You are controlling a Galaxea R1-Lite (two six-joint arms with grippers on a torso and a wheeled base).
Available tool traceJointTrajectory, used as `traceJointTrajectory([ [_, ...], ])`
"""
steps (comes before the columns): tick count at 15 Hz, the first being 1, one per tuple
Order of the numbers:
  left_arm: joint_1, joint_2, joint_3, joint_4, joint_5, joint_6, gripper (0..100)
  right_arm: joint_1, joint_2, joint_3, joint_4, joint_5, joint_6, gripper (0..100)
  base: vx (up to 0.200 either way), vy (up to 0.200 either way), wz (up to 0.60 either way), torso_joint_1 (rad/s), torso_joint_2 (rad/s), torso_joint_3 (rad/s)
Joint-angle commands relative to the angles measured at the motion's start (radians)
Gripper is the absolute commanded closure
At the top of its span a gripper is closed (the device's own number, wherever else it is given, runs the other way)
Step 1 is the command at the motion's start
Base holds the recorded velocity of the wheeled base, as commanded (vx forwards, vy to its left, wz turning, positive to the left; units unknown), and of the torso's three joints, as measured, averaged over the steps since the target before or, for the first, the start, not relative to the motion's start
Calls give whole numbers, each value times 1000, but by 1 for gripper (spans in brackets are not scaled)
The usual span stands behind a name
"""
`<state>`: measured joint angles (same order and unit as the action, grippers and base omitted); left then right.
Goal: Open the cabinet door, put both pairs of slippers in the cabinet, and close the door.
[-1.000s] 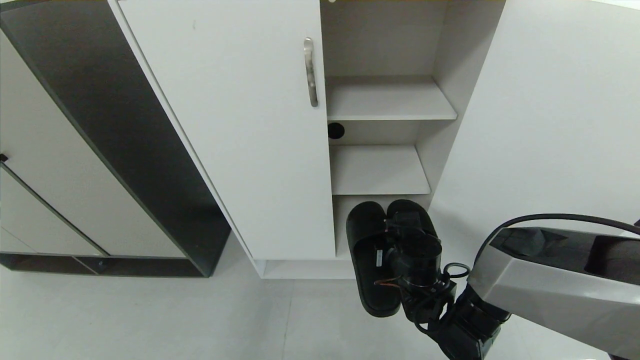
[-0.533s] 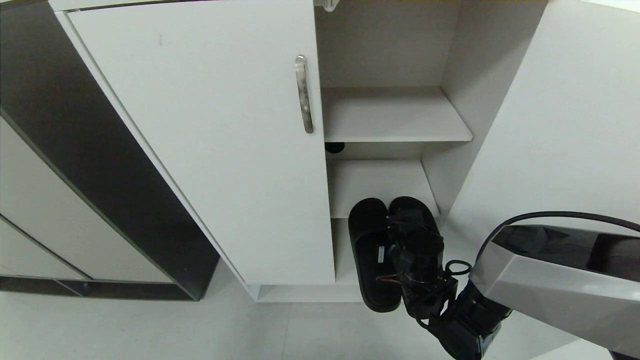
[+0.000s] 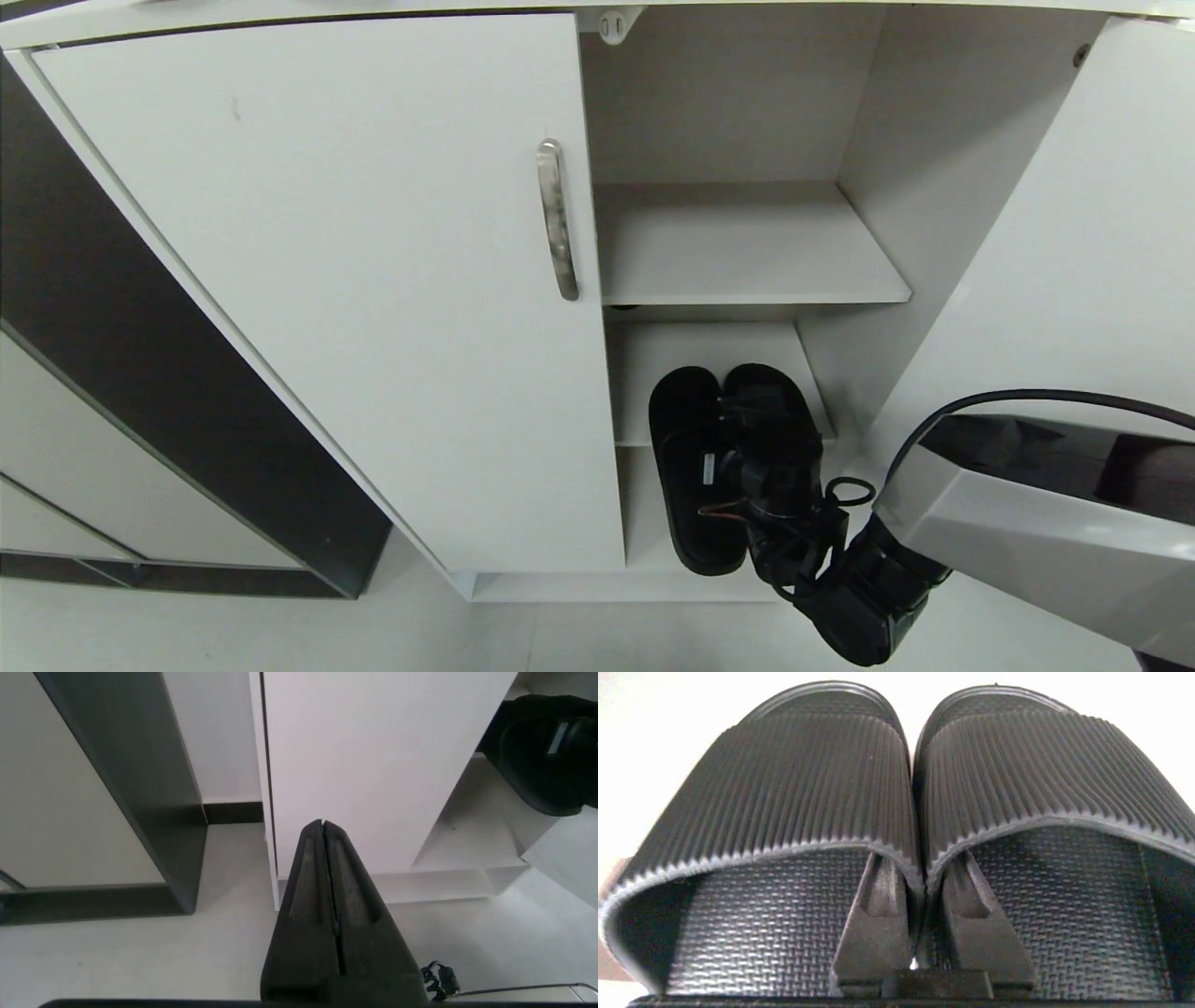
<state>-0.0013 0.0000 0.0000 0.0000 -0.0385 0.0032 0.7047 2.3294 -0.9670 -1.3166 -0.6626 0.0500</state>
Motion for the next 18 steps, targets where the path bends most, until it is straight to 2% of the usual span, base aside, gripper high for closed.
traceJointTrajectory([
  [1, 0, 2, 0, 0, 0, 0, 100, -17, 19, -53, 25, 1, 1, 100, 0, 0, 0, 0, 0, 0],
  [6, 0, 2, 0, 0, 0, 0, 100, -51, 110, -283, 142, 3, 4, 100, 0, 0, 0, 0, 0, 0],
  [8, 0, 2, 0, 0, 0, 0, 100, -76, 134, -423, 257, 3, 5, 100, 0, 0, 0, 0, 0, 0],
  [11, 0, 2, 0, 0, 0, 0, 100, -100, 146, -559, 381, 3, 8, 100, 0, 0, 0, 0, 0, 0],
  [14, 0, 2, 0, 0, 0, 0, 100, -114, 151, -638, 445, 3, 24, 100, 0, 0, 0, 0, 0, 0],
  [18, 0, 2, 0, 0, 0, 0, 100, -114, 168, -673, 465, 24, 24, 100, 0, 0, 0, 0, 0, 0],
])
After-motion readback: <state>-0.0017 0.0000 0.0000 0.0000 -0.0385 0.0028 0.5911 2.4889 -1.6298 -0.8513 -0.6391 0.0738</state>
